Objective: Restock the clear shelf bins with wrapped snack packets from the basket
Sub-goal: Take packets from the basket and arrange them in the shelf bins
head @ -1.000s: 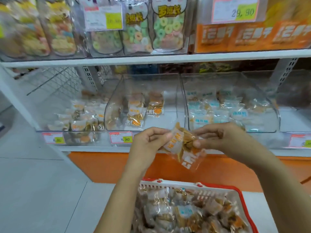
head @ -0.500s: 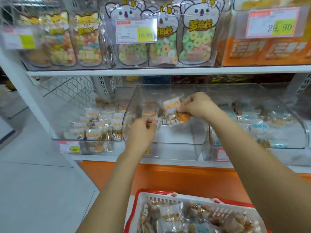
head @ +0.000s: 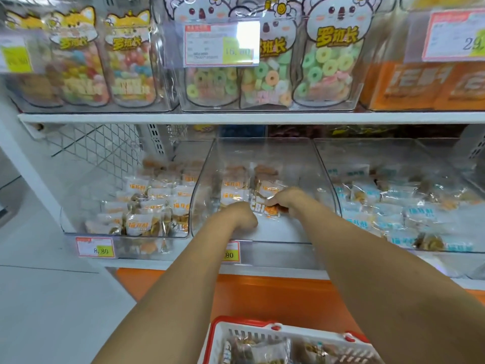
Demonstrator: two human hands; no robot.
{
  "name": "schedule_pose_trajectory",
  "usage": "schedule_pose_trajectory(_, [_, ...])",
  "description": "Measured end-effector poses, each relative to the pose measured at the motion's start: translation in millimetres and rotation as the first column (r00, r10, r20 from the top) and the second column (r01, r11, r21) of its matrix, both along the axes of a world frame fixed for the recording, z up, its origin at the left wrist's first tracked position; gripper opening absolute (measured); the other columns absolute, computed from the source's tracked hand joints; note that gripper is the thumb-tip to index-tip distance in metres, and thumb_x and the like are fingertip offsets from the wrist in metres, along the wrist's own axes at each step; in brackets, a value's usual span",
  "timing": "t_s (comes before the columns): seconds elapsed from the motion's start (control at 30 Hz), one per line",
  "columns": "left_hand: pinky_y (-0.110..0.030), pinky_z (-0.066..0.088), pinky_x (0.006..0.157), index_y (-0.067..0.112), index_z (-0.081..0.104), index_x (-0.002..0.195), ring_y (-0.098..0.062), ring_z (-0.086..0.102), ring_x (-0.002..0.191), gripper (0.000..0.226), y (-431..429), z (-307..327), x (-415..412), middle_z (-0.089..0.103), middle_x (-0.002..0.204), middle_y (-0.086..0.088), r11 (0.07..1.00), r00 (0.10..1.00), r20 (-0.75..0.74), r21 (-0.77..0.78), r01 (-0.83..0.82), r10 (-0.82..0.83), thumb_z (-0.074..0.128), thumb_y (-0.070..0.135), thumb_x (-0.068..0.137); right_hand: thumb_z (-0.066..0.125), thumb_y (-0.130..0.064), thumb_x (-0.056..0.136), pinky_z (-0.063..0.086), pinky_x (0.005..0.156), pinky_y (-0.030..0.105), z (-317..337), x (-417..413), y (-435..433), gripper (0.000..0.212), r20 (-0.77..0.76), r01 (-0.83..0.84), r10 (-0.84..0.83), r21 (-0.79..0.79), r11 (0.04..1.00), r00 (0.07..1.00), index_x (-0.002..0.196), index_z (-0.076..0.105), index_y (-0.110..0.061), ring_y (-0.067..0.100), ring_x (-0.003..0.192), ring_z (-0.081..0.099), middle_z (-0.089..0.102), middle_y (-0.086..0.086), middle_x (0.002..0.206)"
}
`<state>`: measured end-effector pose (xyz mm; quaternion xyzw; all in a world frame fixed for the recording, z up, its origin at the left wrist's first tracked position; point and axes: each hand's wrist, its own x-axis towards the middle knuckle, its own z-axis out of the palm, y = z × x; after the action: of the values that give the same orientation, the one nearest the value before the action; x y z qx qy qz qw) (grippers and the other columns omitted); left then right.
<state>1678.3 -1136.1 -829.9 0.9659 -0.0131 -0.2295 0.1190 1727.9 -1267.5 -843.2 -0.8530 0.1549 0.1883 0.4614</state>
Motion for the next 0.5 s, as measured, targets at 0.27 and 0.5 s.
schedule_pose_trajectory(0.27, [-0.03,0.045,0.091,0.009,0.058,0.126,-0.026,0.056,0.116,0.037,2.9,-21.3,19.2,0.058,0.129,-0.009,0.994,0.991,0.097,-0.058,-0.087,0.093,0.056,0.02,0.091,0.077,-0.021,0.075,0.042,0.059,0.023,4.1,13.8,15.8,0.026,-0.034,-0.235,0.241,-0.393,0.889,0.97,0.08,0.054,-0.01,0.02,0.084,0.051,0.055,0.008,0.097])
schedule_pose_trajectory(0.5, [-0.03,0.045,0.08,0.0,0.049,0.128,-0.029,0.055,0.113,0.043,0.8,-15.4,9.9,0.054,0.127,-0.014,0.996,0.995,0.053,-0.022,-0.084,0.085,0.055,0.022,0.091,0.055,-0.012,0.09,0.041,0.078,0.026,17.0,3.5,16.8,0.019,-0.027,-0.323,0.366,-0.532,0.782,0.93,0.071,0.057,-0.013,0.022,0.092,0.052,0.055,0.007,0.091])
